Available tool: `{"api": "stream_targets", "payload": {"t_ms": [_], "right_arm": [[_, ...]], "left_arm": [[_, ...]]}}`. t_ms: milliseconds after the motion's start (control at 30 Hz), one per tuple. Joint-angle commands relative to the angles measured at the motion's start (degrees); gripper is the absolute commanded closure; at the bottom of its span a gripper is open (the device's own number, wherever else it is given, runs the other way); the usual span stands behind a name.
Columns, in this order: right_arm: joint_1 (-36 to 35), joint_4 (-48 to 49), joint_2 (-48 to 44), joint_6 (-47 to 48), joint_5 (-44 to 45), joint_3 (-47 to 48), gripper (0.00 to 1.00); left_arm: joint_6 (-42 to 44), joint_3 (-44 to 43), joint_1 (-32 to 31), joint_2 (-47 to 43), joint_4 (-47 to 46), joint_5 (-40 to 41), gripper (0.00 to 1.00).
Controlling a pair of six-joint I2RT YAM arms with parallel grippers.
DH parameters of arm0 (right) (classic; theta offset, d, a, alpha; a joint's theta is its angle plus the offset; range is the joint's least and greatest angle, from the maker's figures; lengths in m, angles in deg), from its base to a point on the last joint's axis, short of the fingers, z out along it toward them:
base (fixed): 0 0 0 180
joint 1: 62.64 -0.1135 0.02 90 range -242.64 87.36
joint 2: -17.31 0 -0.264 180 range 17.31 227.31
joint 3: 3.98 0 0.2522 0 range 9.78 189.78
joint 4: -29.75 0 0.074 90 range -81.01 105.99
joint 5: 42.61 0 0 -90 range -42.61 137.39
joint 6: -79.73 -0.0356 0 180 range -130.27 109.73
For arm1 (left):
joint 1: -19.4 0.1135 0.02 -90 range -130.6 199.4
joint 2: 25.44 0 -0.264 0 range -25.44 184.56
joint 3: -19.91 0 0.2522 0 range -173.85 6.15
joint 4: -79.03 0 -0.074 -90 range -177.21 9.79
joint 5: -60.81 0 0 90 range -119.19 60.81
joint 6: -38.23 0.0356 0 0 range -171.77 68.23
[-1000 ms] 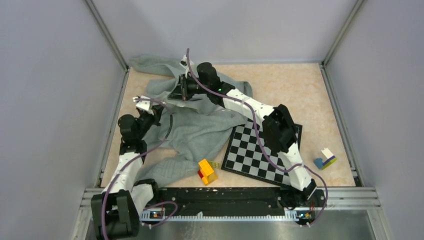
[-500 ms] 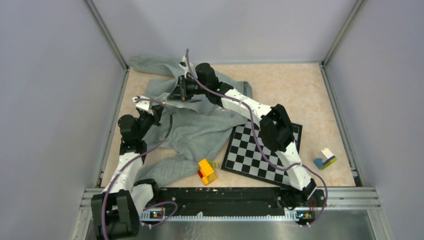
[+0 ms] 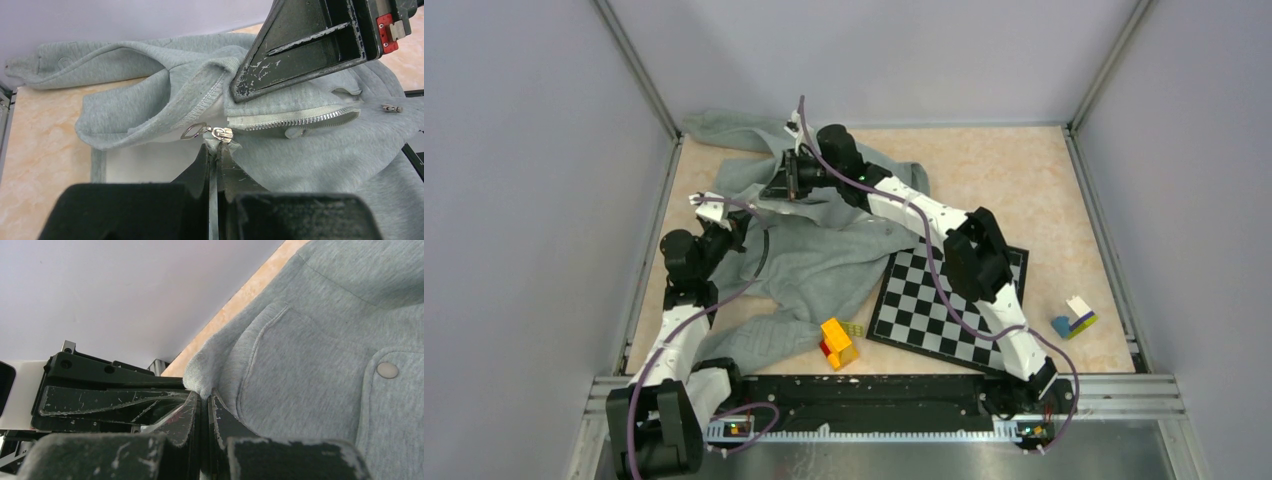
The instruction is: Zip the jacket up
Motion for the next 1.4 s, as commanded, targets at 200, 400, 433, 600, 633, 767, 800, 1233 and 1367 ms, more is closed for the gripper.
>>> {"api": "stream_targets", "payload": {"t_ms": [200, 400, 433, 600, 633, 767, 800, 1233, 1367], "right_arm": [[0.23, 3.14, -2.05, -0.63, -3.47, 1.40, 1.00], [-0.09, 3.34, -2.10, -0.57, -3.93, 1.54, 1.00], [-0.22, 3.31, -2.07, -0.60, -3.93, 1.52, 1.00], [-0.37, 3.26, -1.52, -0.75, -3.54, 1.79, 1.00], [-0.42, 3.00, -1.34, -0.86, -3.38, 2.14, 1.00], [-0.45, 1.45, 0.20, -0.70, -2.74, 4.82, 1.00], [-0.50, 0.89, 0.51, -0.61, -2.44, 5.63, 1.00], [-0.63, -4.24, 1.33, 2.29, -0.89, 8.10, 1.00], [-0.64, -4.37, -0.74, 2.58, -0.90, 6.48, 1.00]], "left_arm": [[0.09, 0.08, -0.30, -0.66, -4.63, -0.36, 1.00], [0.11, -0.13, -0.30, -0.28, -4.62, -0.57, 1.00], [0.11, -0.10, -0.30, -0.28, -4.70, -0.61, 1.00], [0.11, 0.04, -0.30, -0.68, -4.76, -0.85, 1.00], [0.04, 0.03, -0.30, -0.74, -4.80, -1.04, 1.00], [0.02, 0.08, -0.30, -0.56, -4.97, -1.72, 1.00], [0.02, 0.06, -0.29, -0.50, -4.98, -1.80, 1.00], [-0.58, 0.26, -0.30, -1.17, -4.39, 0.30, 1.00], [-1.30, 0.63, -0.21, -0.98, -4.80, 2.45, 1.00]]}}
